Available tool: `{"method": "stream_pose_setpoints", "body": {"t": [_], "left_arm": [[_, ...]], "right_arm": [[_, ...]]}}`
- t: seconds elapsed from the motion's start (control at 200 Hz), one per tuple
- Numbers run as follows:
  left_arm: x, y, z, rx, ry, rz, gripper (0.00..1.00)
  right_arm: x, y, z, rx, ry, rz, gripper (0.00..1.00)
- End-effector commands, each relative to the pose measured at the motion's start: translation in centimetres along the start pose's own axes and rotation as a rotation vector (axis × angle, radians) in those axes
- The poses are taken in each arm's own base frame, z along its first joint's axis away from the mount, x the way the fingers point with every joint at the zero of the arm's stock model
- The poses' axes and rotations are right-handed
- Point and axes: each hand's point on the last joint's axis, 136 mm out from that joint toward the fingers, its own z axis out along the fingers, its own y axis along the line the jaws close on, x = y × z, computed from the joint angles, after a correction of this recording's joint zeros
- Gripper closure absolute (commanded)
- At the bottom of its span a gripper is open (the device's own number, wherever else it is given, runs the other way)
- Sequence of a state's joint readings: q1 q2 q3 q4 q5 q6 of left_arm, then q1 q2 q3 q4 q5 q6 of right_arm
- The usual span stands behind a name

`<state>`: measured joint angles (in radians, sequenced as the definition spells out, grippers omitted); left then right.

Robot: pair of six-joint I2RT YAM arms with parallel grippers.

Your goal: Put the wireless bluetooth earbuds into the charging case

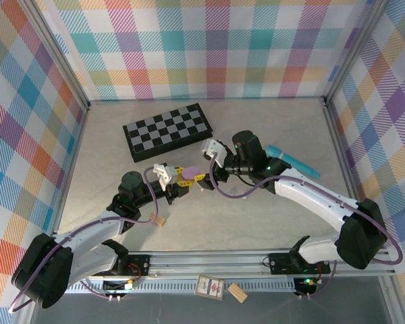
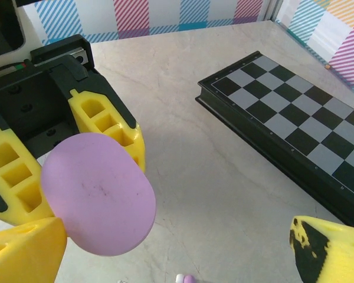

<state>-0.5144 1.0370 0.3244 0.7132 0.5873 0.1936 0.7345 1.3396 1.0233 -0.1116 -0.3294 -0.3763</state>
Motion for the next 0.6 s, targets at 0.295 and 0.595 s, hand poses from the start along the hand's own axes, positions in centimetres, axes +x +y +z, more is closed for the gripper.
{"method": "stream_pose_setpoints", "body": {"t": [0.295,0.595], "left_arm": [[-2.6,-0.5,-0.1,0.037,-0.067,0.028,0.71],[-2.2,-0.7,0.0,0.045,-0.054,0.030,0.71]], "right_arm": [[-1.0,-0.8,0.9,0.027,-0.013,-0.083,0.03],[-2.6,-3.6,-0.1,0.196,-0.074,-0.075,0.04]]}}
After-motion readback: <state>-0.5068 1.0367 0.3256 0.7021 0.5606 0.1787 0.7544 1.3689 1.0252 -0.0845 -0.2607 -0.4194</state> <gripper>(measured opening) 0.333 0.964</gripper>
